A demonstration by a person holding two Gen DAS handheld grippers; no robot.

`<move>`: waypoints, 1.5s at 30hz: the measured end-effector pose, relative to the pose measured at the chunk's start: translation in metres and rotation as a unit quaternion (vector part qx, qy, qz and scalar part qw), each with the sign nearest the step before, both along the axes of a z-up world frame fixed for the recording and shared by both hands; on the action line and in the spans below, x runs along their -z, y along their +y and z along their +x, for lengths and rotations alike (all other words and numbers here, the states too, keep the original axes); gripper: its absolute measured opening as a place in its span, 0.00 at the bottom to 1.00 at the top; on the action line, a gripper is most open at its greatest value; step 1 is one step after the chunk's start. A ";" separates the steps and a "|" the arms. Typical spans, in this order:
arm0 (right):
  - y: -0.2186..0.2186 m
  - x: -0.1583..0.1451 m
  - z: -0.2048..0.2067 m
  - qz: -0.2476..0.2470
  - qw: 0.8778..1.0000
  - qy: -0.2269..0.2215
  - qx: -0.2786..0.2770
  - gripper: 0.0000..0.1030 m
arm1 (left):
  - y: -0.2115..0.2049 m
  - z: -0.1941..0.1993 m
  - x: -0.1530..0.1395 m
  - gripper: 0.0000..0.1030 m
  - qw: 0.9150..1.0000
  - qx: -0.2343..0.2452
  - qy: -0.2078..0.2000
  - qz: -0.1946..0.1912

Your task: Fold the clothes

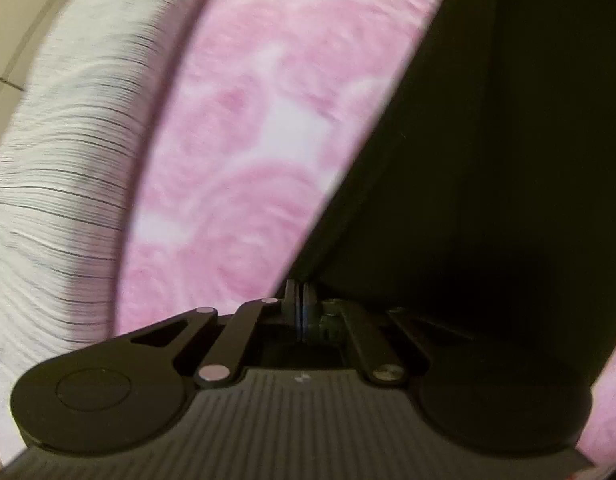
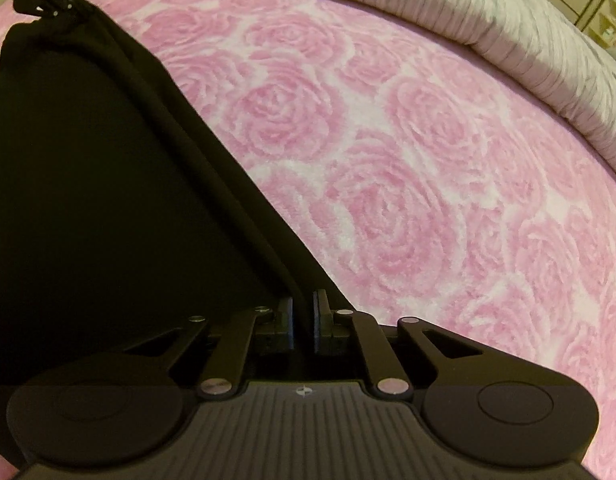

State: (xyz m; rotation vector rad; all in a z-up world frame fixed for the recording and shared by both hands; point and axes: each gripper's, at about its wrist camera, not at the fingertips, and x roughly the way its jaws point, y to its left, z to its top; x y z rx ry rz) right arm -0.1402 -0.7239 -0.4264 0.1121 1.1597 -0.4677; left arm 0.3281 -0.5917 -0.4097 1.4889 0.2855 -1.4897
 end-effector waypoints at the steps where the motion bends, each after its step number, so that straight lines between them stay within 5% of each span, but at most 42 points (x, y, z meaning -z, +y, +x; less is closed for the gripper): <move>1: -0.002 -0.004 0.000 -0.003 1.000 -0.007 0.006 0.02 | -0.003 0.003 -0.004 0.00 1.000 -0.010 0.006 -0.010; 8: -0.011 -0.003 0.004 -0.005 1.000 -0.012 0.022 0.04 | -0.013 0.009 0.009 0.00 0.998 -0.052 0.023 -0.015; 10: -0.015 -0.002 0.002 0.004 0.999 -0.016 0.042 0.23 | -0.015 0.010 0.015 0.00 0.997 -0.068 0.026 -0.015; 12: -0.018 -0.001 -0.002 0.011 0.998 -0.018 0.061 0.31 | -0.018 0.009 0.021 0.00 0.996 -0.082 0.026 -0.017; 21: -0.036 -0.001 -0.056 0.025 0.976 -0.074 0.205 0.30 | -0.030 0.002 0.028 0.00 0.991 -0.132 0.008 -0.025; 29: -0.024 -0.026 -0.099 0.003 0.958 -0.110 0.264 0.36 | -0.022 -0.014 -0.014 0.02 0.978 -0.202 0.012 -0.054; 32: -0.002 -0.035 -0.135 0.014 0.951 -0.113 0.287 0.36 | -0.011 -0.048 -0.031 0.04 0.974 -0.210 0.045 -0.069; 38: 0.009 -0.015 -0.199 0.045 0.941 -0.080 0.325 0.38 | 0.007 -0.163 -0.030 0.07 0.982 -0.147 0.114 -0.041; 41: 0.007 -0.032 -0.229 0.041 0.922 -0.140 0.359 0.38 | 0.002 -0.228 -0.033 0.11 0.982 -0.099 0.156 -0.032; 45: 0.009 -0.045 -0.269 0.031 0.904 -0.179 0.388 0.49 | -0.035 -0.319 -0.045 0.27 0.974 -0.008 0.224 -0.023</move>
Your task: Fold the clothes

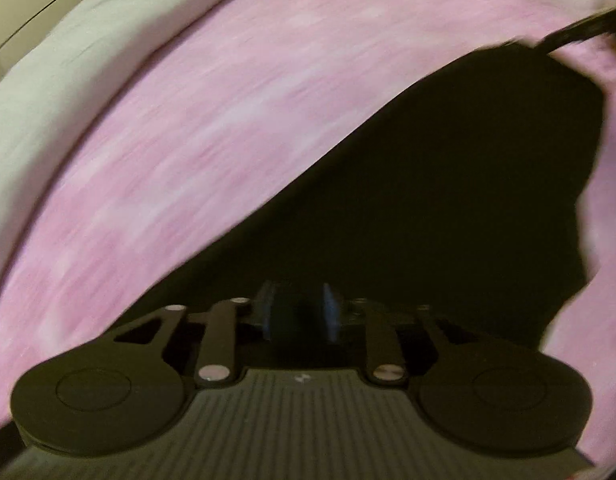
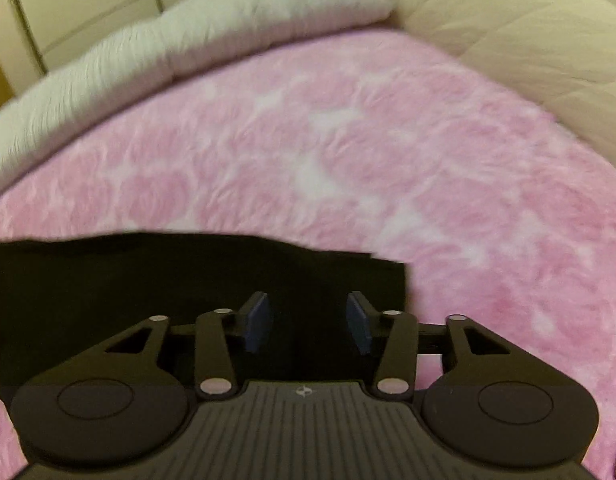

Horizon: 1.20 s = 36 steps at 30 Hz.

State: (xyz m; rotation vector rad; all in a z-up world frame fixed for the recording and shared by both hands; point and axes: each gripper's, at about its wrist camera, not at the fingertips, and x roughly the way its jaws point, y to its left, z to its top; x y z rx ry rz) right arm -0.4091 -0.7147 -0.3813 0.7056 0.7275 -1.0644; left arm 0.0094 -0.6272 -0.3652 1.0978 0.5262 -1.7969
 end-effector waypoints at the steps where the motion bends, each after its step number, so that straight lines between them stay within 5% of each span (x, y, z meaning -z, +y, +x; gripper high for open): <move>1: 0.001 -0.003 -0.010 -0.004 1.000 -0.006 0.008 0.49 | -0.014 -0.024 -0.004 0.30 1.000 0.026 0.014 -0.009; 7: -0.028 0.034 -0.067 0.082 0.990 -0.105 0.043 0.50 | -0.107 -0.137 -0.013 0.45 0.982 0.165 0.094 -0.019; 8: -0.032 0.043 -0.073 0.101 0.985 -0.129 0.047 0.47 | -0.123 -0.154 -0.012 0.45 0.978 0.182 0.105 -0.012; 10: -0.035 0.049 -0.081 0.114 0.979 -0.163 0.039 0.25 | -0.153 -0.188 -0.006 0.50 0.966 0.228 0.118 0.010; 11: -0.034 0.048 -0.082 0.112 0.979 -0.169 0.028 0.23 | -0.165 -0.201 0.000 0.50 0.961 0.246 0.120 0.027; 15: -0.021 0.031 -0.081 0.073 0.986 -0.150 -0.030 0.07 | -0.206 -0.242 0.030 0.50 0.939 0.295 0.128 0.122; 17: -0.016 0.023 -0.080 0.053 0.987 -0.142 -0.060 0.07 | -0.216 -0.257 0.043 0.43 0.928 0.314 0.125 0.157; 19: -0.010 0.015 -0.081 0.036 0.986 -0.137 -0.086 0.07 | -0.215 -0.265 0.048 0.11 0.920 0.330 0.120 0.172; 22: -0.004 0.008 -0.091 0.024 0.984 -0.148 -0.094 0.09 | -0.200 -0.260 0.036 0.01 0.919 0.350 0.109 0.144; 27: -0.023 0.008 -0.130 0.011 0.982 -0.185 0.020 0.25 | -0.158 -0.224 0.002 0.01 0.927 0.348 0.110 0.081; 29: -0.040 0.021 -0.122 0.029 0.984 -0.178 0.008 0.27 | -0.146 -0.214 -0.003 0.01 0.932 0.339 0.106 0.069; 32: -0.066 0.047 -0.098 0.068 0.980 -0.185 -0.035 0.47 | -0.139 -0.205 -0.003 0.01 0.940 0.321 0.103 0.060; 36: -0.087 0.072 -0.066 0.100 0.979 -0.166 -0.063 0.48 | -0.141 -0.209 -0.001 0.01 0.943 0.318 0.094 0.037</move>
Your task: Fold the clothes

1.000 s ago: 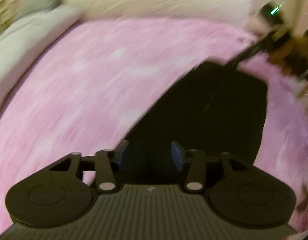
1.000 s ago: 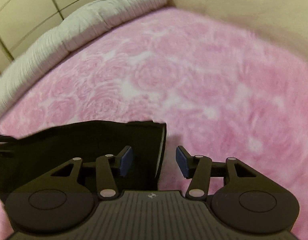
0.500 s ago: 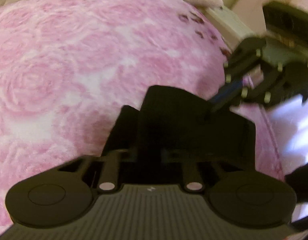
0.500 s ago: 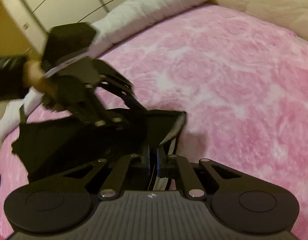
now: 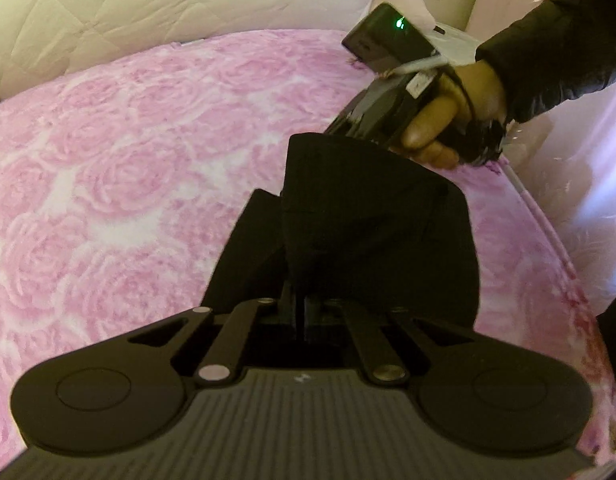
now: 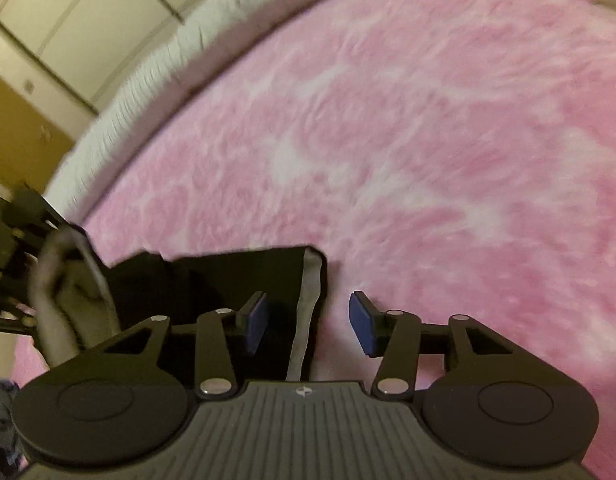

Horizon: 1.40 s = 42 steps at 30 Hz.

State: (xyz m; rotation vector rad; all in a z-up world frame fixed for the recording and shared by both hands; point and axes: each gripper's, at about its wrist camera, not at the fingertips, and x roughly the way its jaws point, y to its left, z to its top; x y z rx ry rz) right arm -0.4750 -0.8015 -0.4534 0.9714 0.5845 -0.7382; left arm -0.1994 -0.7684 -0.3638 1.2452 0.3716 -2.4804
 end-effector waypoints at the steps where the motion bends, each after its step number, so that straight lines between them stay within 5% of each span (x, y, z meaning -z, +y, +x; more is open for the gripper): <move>1: -0.002 0.003 0.002 0.000 1.000 -0.001 0.001 0.41 | -0.003 -0.003 0.001 0.01 1.000 -0.002 -0.001 -0.003; 2: -0.004 0.005 0.001 0.008 1.000 -0.007 0.006 0.28 | -0.007 -0.006 0.001 0.01 1.000 -0.004 -0.003 -0.005; 3: -0.008 0.007 -0.003 0.022 1.000 -0.018 0.013 0.02 | -0.010 -0.009 0.002 0.01 1.000 -0.007 -0.004 -0.007; 4: -0.010 0.005 -0.008 0.030 0.999 -0.029 0.016 0.00 | -0.015 -0.014 0.005 0.01 1.000 -0.010 -0.009 -0.008; 7: -0.011 -0.012 -0.013 -0.015 1.000 0.006 0.018 0.00 | -0.029 -0.034 0.022 0.02 0.999 -0.020 -0.032 -0.002; 11: -0.028 -0.018 -0.054 -0.010 0.995 -0.011 0.103 0.00 | -0.046 -0.052 0.053 0.07 0.997 -0.036 -0.063 0.027; 15: -0.014 -0.033 -0.066 -0.029 0.996 0.000 0.081 0.02 | -0.059 -0.043 0.058 0.12 0.994 -0.074 -0.050 0.062; 21: 0.052 -0.055 -0.059 -0.021 0.995 -0.003 0.096 0.33 | -0.048 0.017 0.014 0.33 0.988 -0.150 -0.033 0.033; 24: 0.090 -0.072 -0.045 -0.029 0.995 0.000 0.092 0.34 | -0.025 0.075 -0.008 0.35 0.972 -0.232 -0.045 0.019; 27: 0.129 -0.081 -0.024 -0.017 0.995 0.001 0.097 0.40 | 0.019 0.140 -0.027 0.40 0.944 -0.324 -0.059 0.013; 31: 0.172 -0.067 -0.011 0.049 0.988 -0.042 0.143 0.76 | 0.099 0.204 -0.034 0.41 0.902 -0.427 -0.057 0.032; 34: 0.185 -0.063 -0.006 0.045 0.982 -0.045 0.181 0.77 | 0.161 0.221 -0.024 0.42 0.882 -0.464 -0.065 0.059; 38: 0.206 -0.071 -0.009 0.033 0.958 -0.046 0.280 0.70 | 0.212 0.220 -0.008 0.42 0.876 -0.472 -0.046 0.093; 42: 0.220 -0.049 0.009 0.062 0.954 -0.105 0.274 0.70 | 0.236 0.209 0.005 0.42 0.877 -0.468 -0.011 0.111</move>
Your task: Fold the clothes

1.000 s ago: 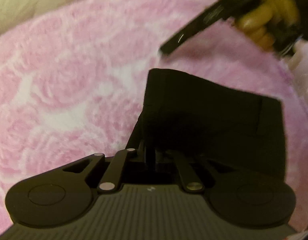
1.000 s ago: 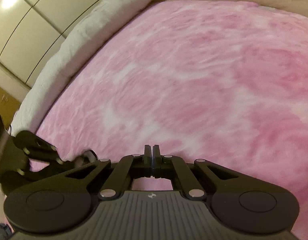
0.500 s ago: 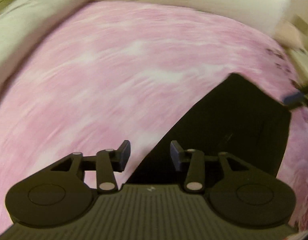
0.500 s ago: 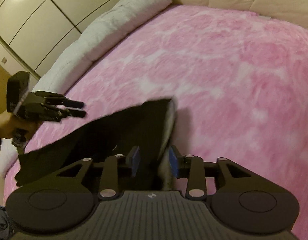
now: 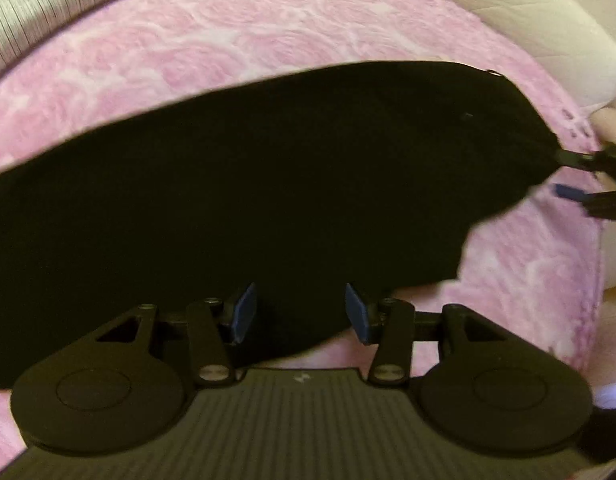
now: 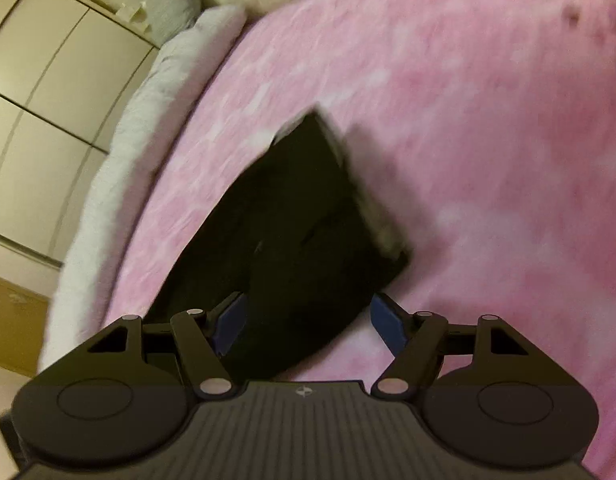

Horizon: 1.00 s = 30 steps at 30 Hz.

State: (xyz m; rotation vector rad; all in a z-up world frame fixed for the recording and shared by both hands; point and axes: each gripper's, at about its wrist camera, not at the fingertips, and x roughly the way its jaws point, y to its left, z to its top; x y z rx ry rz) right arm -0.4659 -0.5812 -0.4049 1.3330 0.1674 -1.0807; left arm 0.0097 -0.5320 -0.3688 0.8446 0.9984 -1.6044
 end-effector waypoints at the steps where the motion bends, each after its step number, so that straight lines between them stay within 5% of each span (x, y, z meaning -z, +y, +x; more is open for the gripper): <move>1: 0.000 0.009 0.006 0.001 1.000 -0.015 0.003 0.70 | 0.004 -0.004 0.001 0.42 1.000 0.002 0.006 -0.002; 7: -0.002 0.060 0.023 -0.017 0.992 -0.076 0.103 0.68 | 0.017 -0.017 -0.002 0.44 0.999 0.033 0.011 -0.008; 8: -0.006 0.063 0.023 -0.017 0.991 -0.078 0.109 0.61 | 0.018 -0.018 -0.003 0.44 0.999 0.036 0.009 -0.007; 9: -0.011 0.066 0.021 -0.010 0.990 -0.080 0.112 0.32 | 0.017 -0.019 -0.005 0.44 0.999 0.037 0.007 -0.007; 10: -0.016 0.068 0.016 0.001 0.990 -0.084 0.114 0.20 | 0.017 -0.019 -0.007 0.44 0.999 0.037 0.006 -0.008; 15: -0.076 0.027 -0.019 -0.004 0.999 -0.030 0.037 0.09 | 0.005 -0.037 -0.025 0.44 0.998 0.061 0.000 -0.032; 19: -0.150 -0.002 -0.063 -0.004 0.999 0.035 0.016 0.10 | -0.009 -0.054 -0.020 0.44 0.996 0.072 -0.009 -0.046; 23: -0.186 0.005 -0.068 -0.013 0.996 0.085 -0.036 0.17 | -0.009 -0.072 -0.010 0.45 0.996 0.073 -0.034 -0.050; 26: -0.167 -0.002 -0.059 -0.046 0.991 0.119 -0.047 0.25 | -0.004 -0.096 -0.003 0.55 0.986 0.126 -0.097 -0.058; 28: -0.145 -0.012 -0.046 -0.070 0.987 0.144 -0.032 0.49 | 0.005 -0.109 0.003 0.56 0.975 0.172 -0.127 -0.058; 30: -0.112 -0.020 -0.035 -0.076 0.984 0.161 -0.024 0.57 | 0.008 -0.100 0.002 0.56 0.974 0.181 -0.122 -0.065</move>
